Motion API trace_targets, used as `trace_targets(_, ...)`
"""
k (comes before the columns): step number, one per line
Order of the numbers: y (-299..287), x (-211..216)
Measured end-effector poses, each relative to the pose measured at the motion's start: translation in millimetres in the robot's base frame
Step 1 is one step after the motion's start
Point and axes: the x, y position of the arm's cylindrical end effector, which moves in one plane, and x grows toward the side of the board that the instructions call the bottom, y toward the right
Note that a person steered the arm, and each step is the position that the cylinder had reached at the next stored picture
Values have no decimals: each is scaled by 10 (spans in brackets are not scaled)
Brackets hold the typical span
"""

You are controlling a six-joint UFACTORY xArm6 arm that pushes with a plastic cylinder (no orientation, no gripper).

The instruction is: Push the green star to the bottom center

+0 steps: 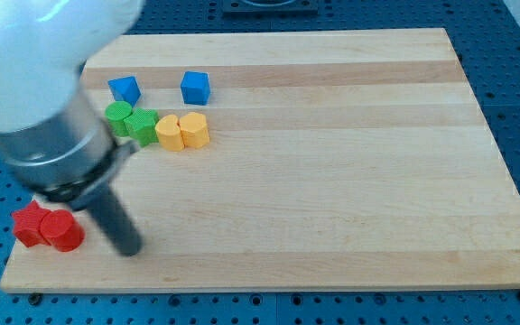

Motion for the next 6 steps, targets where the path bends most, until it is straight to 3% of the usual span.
trace_targets(1, 606, -423)
trace_targets(2, 294, -615)
trace_targets(4, -1043, -747)
trace_targets(5, -1553, -1196)
trace_targets(6, -1702, -1795)
